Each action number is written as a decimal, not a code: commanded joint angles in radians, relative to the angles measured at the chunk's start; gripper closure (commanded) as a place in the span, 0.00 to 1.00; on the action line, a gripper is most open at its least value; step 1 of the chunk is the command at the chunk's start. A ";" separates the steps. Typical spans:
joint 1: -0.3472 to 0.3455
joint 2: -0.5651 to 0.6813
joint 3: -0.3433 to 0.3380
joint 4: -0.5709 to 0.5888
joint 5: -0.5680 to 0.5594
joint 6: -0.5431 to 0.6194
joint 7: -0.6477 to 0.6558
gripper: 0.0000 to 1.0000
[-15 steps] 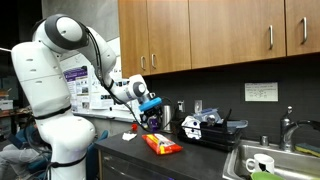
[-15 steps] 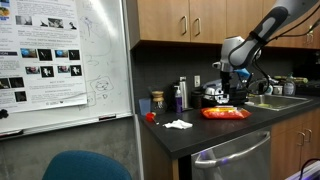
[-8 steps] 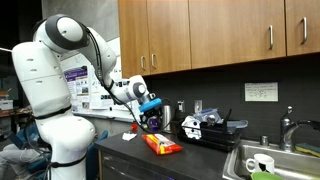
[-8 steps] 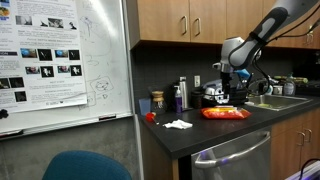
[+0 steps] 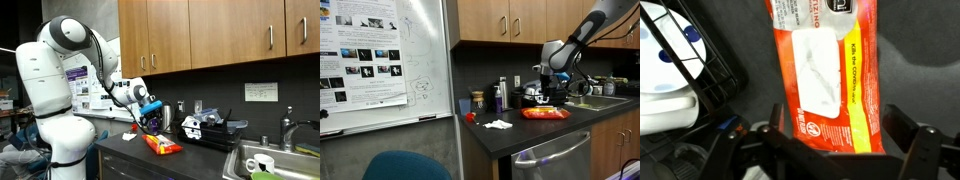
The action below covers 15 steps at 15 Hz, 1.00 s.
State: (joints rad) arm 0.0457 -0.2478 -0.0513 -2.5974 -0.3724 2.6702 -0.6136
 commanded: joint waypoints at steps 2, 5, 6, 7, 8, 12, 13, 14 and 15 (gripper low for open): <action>-0.006 0.046 -0.017 0.003 0.003 0.067 -0.069 0.00; -0.011 0.076 -0.027 0.006 0.007 0.096 -0.107 0.00; -0.013 0.086 -0.030 0.007 0.010 0.102 -0.120 0.00; -0.016 0.094 -0.032 0.008 0.012 0.107 -0.130 0.00; -0.020 0.102 -0.033 0.008 0.013 0.112 -0.141 0.00; -0.032 0.130 -0.033 0.011 0.016 0.131 -0.171 0.00; -0.034 0.136 -0.032 0.012 0.016 0.137 -0.175 0.00; -0.035 0.143 -0.032 0.013 0.017 0.143 -0.181 0.00; -0.037 0.149 -0.031 0.014 0.018 0.148 -0.188 0.00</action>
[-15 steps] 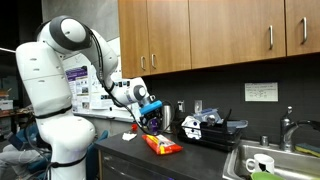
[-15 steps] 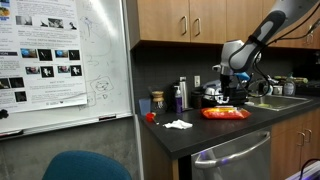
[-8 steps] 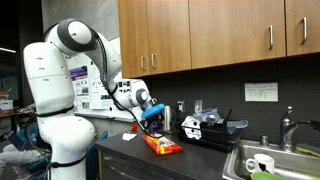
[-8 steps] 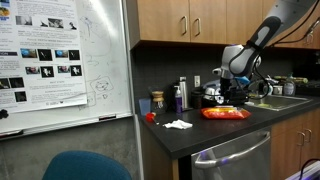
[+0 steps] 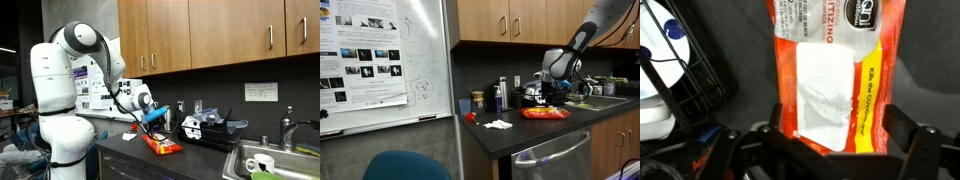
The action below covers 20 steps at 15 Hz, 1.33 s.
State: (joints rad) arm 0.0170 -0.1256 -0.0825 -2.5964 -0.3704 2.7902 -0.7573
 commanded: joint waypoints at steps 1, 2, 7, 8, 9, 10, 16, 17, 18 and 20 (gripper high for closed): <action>-0.009 0.033 0.000 0.014 0.018 0.034 -0.050 0.00; -0.010 0.038 0.001 0.014 0.019 0.041 -0.056 0.25; -0.016 0.053 0.002 0.009 0.030 0.064 -0.081 0.56; -0.019 0.056 0.002 0.009 0.030 0.065 -0.083 0.66; -0.020 0.058 0.002 0.010 0.029 0.063 -0.084 0.73; -0.021 0.059 0.002 0.009 0.028 0.064 -0.085 0.79; -0.022 0.051 0.004 0.010 0.025 0.051 -0.094 0.57; -0.021 0.050 0.004 0.009 0.029 0.051 -0.097 0.56; -0.021 0.050 0.004 0.009 0.029 0.051 -0.097 0.52; -0.022 0.048 0.005 0.009 0.028 0.050 -0.098 0.39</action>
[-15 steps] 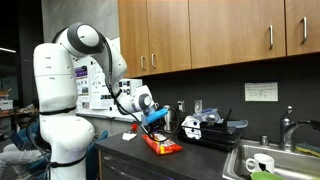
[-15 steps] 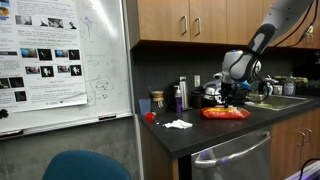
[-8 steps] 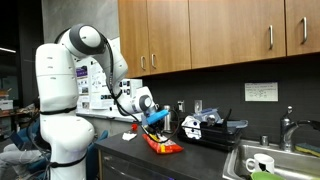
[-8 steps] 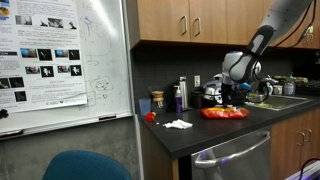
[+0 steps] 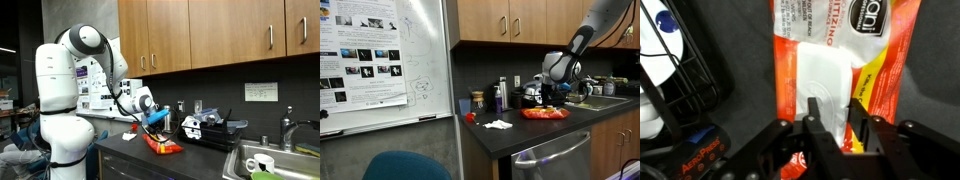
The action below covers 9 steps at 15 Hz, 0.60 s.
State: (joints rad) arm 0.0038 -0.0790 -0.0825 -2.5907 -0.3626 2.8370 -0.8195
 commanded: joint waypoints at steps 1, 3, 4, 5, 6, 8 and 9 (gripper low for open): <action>-0.009 0.000 0.005 0.004 0.020 0.002 -0.034 0.31; -0.009 0.001 0.005 0.006 0.020 0.003 -0.035 0.18; -0.009 0.001 0.006 0.010 0.017 0.002 -0.034 0.12; -0.008 0.001 0.006 0.011 0.022 0.001 -0.038 0.05; -0.007 -0.002 0.006 0.012 0.024 0.001 -0.040 0.01; -0.007 0.000 0.007 0.018 0.023 0.003 -0.042 0.00; -0.007 0.003 0.008 0.023 0.021 0.003 -0.041 0.00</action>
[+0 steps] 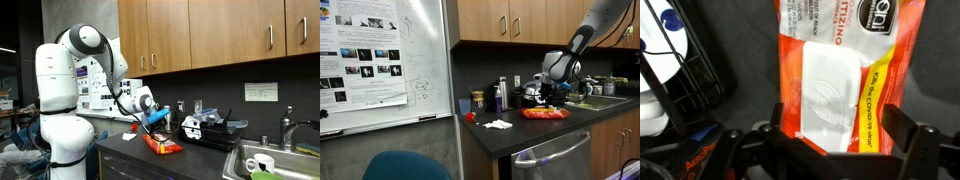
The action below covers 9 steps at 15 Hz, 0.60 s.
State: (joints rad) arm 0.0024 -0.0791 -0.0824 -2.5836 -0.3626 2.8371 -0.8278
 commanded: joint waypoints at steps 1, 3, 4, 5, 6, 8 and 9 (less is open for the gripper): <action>-0.005 0.005 0.008 0.020 0.023 0.004 -0.035 0.00; -0.003 0.008 0.008 0.026 0.029 0.007 -0.042 0.01; -0.003 0.010 0.007 0.029 0.034 0.008 -0.045 0.03; -0.002 0.012 0.007 0.031 0.041 0.009 -0.049 0.10; -0.002 0.013 0.007 0.033 0.048 0.009 -0.055 0.23; -0.002 0.015 0.006 0.033 0.060 0.011 -0.067 0.40; -0.002 0.016 0.006 0.033 0.068 0.011 -0.073 0.48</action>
State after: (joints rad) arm 0.0027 -0.0776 -0.0803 -2.5636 -0.3286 2.8374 -0.8589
